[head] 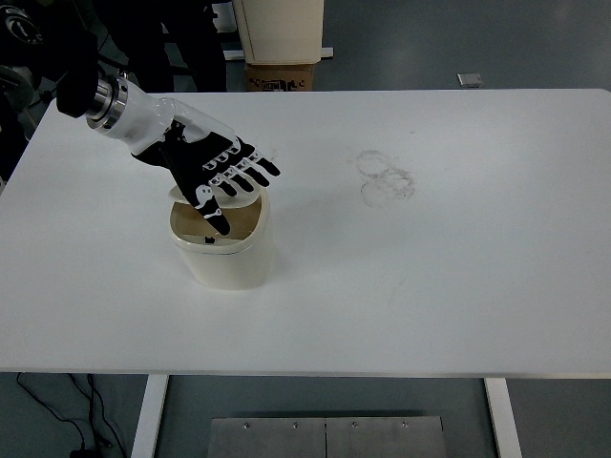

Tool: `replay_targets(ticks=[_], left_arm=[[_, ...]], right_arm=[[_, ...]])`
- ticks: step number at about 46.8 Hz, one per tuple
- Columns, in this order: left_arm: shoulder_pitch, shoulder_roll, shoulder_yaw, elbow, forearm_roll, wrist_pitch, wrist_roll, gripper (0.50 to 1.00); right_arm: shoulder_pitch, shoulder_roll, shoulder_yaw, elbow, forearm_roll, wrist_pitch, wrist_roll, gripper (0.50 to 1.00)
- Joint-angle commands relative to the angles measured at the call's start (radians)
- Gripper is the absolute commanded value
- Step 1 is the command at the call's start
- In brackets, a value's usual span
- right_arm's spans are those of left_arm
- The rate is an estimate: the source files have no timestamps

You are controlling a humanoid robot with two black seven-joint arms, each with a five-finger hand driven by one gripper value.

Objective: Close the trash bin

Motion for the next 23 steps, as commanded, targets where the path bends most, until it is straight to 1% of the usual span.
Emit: replay_targets(ticks=[1, 3, 10, 20, 23], left_arm=[[-0.002, 0.000, 0.016, -0.004, 0.000, 0.000, 0.029, 1.000], [-0.005, 0.000, 0.028, -0.010, 0.000, 0.000, 0.038, 1.000], [-0.017, -0.002, 0.061, -0.021, 0.000, 0.000, 0.044, 1.000], [-0.031, 0.000, 0.068, -0.041, 0.020, 0.000, 0.046, 1.000], [-0.033, -0.002, 0.068, -0.044, 0.021, 0.000, 0.053, 1.000]], right_arm=[[0.000, 0.000, -0.001, 0.000, 0.000, 0.000, 0.000, 0.991], [0.000, 0.000, 0.001, 0.000, 0.001, 0.000, 0.000, 0.991], [0.000, 0.000, 0.001, 0.000, 0.000, 0.000, 0.000, 0.991], [0.000, 0.000, -0.001, 0.000, 0.001, 0.000, 0.000, 0.991], [0.000, 0.000, 0.001, 0.000, 0.000, 0.001, 0.000, 0.991]])
